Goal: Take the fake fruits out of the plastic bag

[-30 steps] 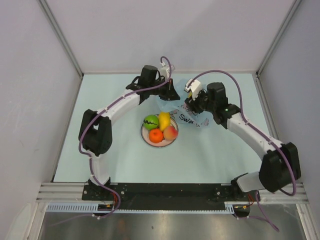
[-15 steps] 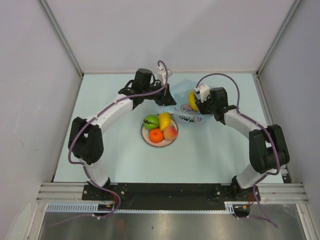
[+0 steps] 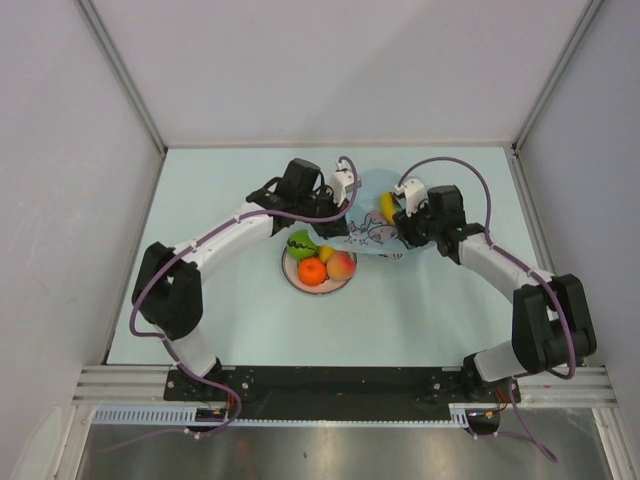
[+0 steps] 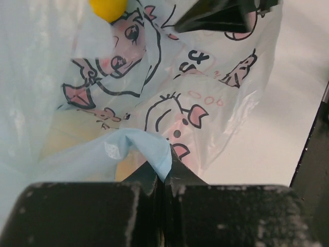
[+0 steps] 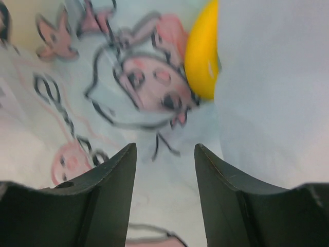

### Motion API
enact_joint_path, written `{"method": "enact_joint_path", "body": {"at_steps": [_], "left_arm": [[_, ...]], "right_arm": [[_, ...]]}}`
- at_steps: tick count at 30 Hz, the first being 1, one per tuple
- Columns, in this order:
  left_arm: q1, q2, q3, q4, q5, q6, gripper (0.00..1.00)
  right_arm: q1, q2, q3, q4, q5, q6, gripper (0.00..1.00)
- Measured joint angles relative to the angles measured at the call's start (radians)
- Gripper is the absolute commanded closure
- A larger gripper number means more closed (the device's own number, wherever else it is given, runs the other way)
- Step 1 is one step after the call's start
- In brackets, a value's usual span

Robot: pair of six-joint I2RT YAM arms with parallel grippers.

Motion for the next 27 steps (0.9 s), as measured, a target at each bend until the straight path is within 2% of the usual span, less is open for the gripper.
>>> {"method": "enact_joint_path", "body": {"at_steps": [6, 11, 16, 20, 22, 24, 25, 27], "left_arm": [[-0.04, 0.001, 0.023, -0.031, -0.063, 0.104, 1.0], [-0.077, 0.001, 0.022, -0.066, -0.114, 0.188, 1.0], [-0.079, 0.001, 0.005, -0.082, -0.138, 0.207, 1.0], [-0.079, 0.001, 0.004, -0.084, -0.149, 0.215, 1.0], [-0.079, 0.001, 0.004, -0.084, -0.152, 0.219, 1.0], [-0.079, 0.001, 0.004, -0.084, -0.158, 0.222, 1.0], [-0.079, 0.001, 0.004, -0.084, -0.161, 0.222, 1.0], [-0.079, 0.005, 0.009, -0.086, -0.167, 0.222, 1.0]], "right_arm": [[0.04, 0.153, 0.131, 0.119, 0.0, 0.049, 0.43], [0.029, 0.259, 0.171, 0.18, 0.044, 0.067, 0.41], [0.013, 0.359, 0.224, 0.187, 0.067, 0.064, 0.41], [0.003, 0.429, 0.268, 0.193, 0.09, 0.046, 0.34], [0.0, 0.453, 0.28, 0.194, 0.098, 0.035, 0.34], [-0.003, 0.478, 0.293, 0.194, 0.098, 0.019, 0.41], [-0.004, 0.491, 0.3, 0.193, 0.095, 0.011, 0.48], [-0.008, 0.512, 0.316, 0.177, 0.08, -0.008, 0.51]]}}
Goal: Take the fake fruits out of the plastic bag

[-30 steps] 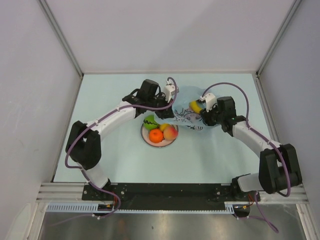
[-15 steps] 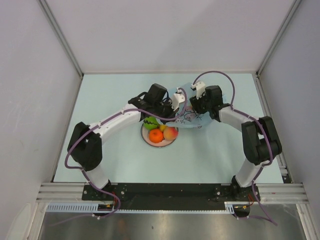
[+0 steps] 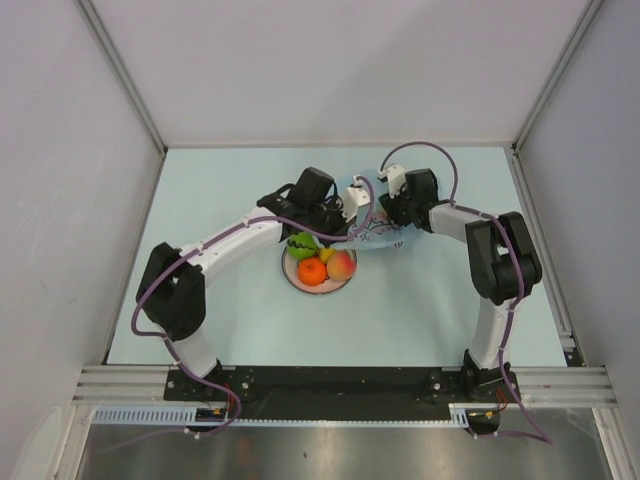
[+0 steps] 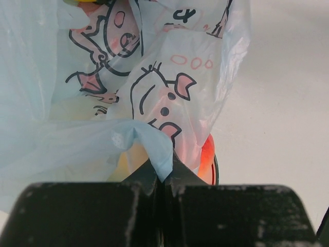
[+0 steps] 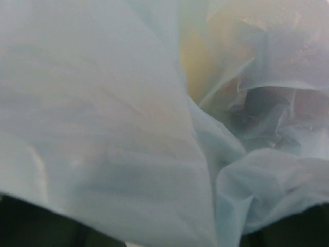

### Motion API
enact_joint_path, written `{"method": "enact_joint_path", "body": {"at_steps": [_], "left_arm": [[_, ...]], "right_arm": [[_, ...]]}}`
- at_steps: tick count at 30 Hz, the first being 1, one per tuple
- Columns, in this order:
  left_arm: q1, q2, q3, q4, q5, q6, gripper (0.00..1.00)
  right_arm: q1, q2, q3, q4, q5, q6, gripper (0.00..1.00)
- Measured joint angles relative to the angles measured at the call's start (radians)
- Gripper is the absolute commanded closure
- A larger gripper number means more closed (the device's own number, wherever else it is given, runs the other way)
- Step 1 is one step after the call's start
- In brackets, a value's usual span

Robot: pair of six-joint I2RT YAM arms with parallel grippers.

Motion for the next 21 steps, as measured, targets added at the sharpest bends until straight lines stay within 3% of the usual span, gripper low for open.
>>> {"method": "enact_joint_path", "body": {"at_steps": [3, 6, 11, 17, 21], "left_arm": [[0.003, 0.018, 0.026, -0.004, -0.009, -0.001, 1.0], [0.008, 0.054, 0.082, -0.005, -0.018, -0.009, 1.0], [0.043, 0.134, 0.205, -0.004, -0.026, -0.046, 1.0], [0.092, 0.196, 0.299, 0.013, -0.014, -0.107, 1.0], [0.111, 0.197, 0.302, 0.037, 0.029, -0.157, 1.0]], "right_arm": [[-0.008, -0.002, 0.016, -0.036, -0.039, -0.01, 0.54], [-0.026, -0.039, 0.024, -0.081, -0.108, -0.009, 0.66], [-0.067, -0.224, 0.027, -0.203, -0.274, -0.007, 0.73], [-0.068, -0.441, 0.044, -0.348, -0.441, -0.037, 0.77], [-0.018, -0.543, 0.044, -0.44, -0.443, -0.086, 0.73]]}}
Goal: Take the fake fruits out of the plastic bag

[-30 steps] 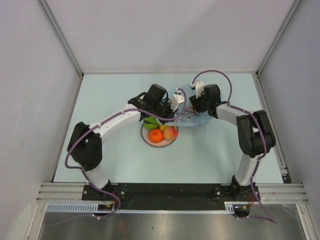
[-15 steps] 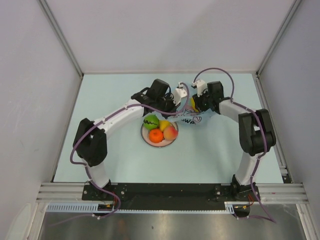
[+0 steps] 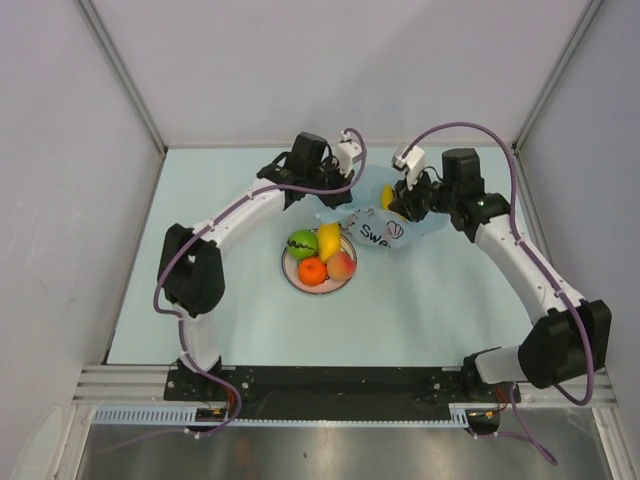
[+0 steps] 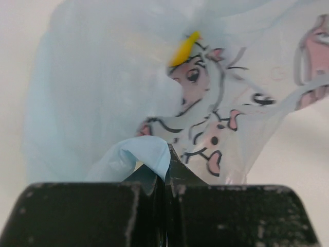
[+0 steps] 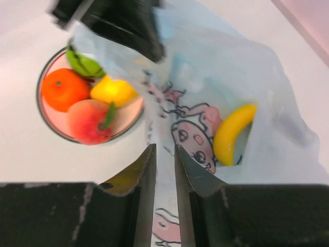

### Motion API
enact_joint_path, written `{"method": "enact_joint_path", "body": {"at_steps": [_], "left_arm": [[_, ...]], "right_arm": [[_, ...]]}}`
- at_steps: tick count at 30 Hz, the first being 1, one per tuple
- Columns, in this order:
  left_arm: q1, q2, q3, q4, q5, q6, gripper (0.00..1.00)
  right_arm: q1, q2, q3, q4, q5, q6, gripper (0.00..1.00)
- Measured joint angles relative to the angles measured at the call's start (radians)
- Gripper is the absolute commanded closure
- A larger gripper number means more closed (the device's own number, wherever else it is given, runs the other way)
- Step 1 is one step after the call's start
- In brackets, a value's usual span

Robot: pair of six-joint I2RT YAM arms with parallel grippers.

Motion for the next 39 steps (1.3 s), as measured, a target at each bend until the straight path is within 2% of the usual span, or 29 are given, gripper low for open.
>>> {"method": "enact_joint_path", "body": {"at_steps": [5, 8, 13, 14, 18, 19, 22, 24, 30, 39], "left_arm": [[0.0, -0.043, -0.072, 0.034, 0.096, -0.074, 1.0], [-0.002, -0.083, -0.124, 0.039, 0.128, -0.125, 1.0], [-0.002, -0.166, -0.18, 0.037, 0.156, -0.151, 1.0], [-0.002, -0.175, -0.18, 0.037, 0.156, -0.15, 1.0], [0.003, -0.182, -0.158, 0.023, 0.152, -0.139, 1.0], [0.003, -0.181, -0.153, 0.019, 0.148, -0.132, 1.0], [0.004, -0.169, -0.13, 0.013, 0.134, -0.11, 1.0], [0.004, -0.158, -0.122, 0.013, 0.13, -0.101, 1.0], [0.005, -0.131, -0.122, -0.011, 0.129, -0.078, 1.0], [0.005, -0.112, -0.121, -0.026, 0.127, -0.079, 1.0]], "right_arm": [[0.103, -0.034, 0.002, -0.039, 0.07, -0.013, 0.74], [0.096, 0.041, 0.005, -0.008, 0.143, 0.014, 0.76], [0.119, 0.176, -0.044, 0.018, 0.251, 0.044, 0.72], [0.144, 0.165, -0.1, 0.02, 0.267, 0.056, 0.68], [0.241, 0.127, -0.22, -0.014, 0.29, 0.077, 0.27], [0.257, 0.126, -0.225, -0.012, 0.298, 0.078, 0.26], [0.241, 0.154, -0.19, 0.014, 0.321, 0.083, 0.27], [0.19, 0.214, -0.114, 0.036, 0.323, 0.103, 0.32], [0.051, 0.411, 0.077, 0.128, 0.346, 0.142, 0.34], [0.038, 0.562, 0.143, 0.132, 0.367, 0.141, 0.35]]}}
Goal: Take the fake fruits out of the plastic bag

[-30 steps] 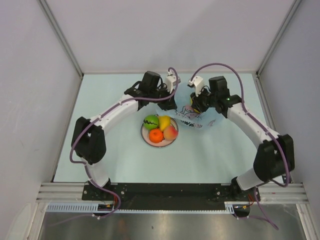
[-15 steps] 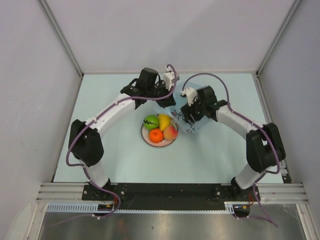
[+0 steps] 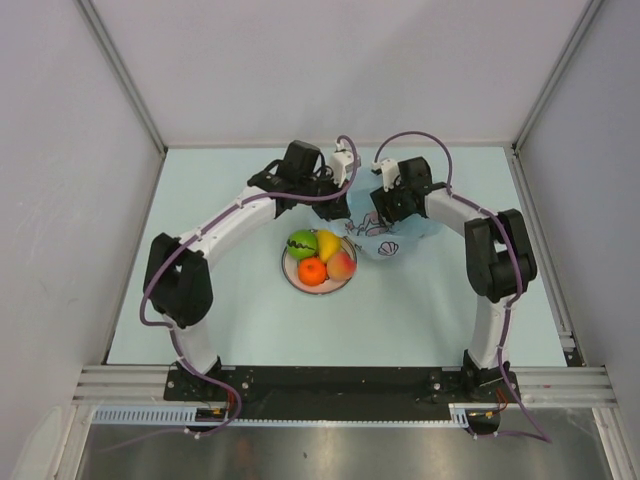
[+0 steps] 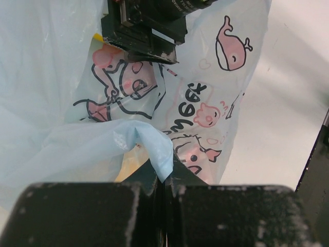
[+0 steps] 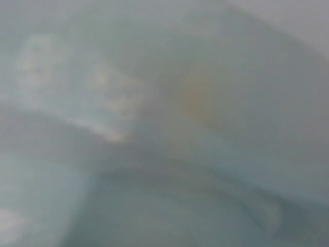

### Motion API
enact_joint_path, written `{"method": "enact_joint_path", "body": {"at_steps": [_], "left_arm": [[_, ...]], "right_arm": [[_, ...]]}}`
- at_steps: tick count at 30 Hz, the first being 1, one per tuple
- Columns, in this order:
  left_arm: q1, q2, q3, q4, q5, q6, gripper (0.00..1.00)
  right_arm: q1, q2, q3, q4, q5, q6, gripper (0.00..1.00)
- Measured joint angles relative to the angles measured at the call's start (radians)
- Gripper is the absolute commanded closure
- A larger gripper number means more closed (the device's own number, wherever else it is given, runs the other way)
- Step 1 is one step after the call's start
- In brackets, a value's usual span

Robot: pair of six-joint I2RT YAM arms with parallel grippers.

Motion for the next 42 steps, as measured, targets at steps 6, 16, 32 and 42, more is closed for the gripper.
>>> {"method": "enact_joint_path", "body": {"at_steps": [6, 16, 32, 42], "left_arm": [[-0.002, 0.005, 0.0, -0.006, -0.007, 0.0, 1.0], [-0.008, 0.006, 0.0, -0.004, -0.011, -0.002, 1.0], [-0.008, 0.095, 0.124, 0.028, -0.034, -0.042, 1.0], [-0.012, 0.315, 0.534, 0.063, -0.035, -0.085, 1.0]], "right_arm": [[0.003, 0.052, 0.026, 0.002, 0.036, -0.016, 0.46], [0.01, 0.034, 0.061, -0.087, -0.017, -0.09, 0.77], [-0.017, -0.451, 0.033, -0.241, -0.346, -0.061, 0.75], [-0.054, -0.579, 0.001, -0.236, -0.277, 0.006, 0.81]]}}
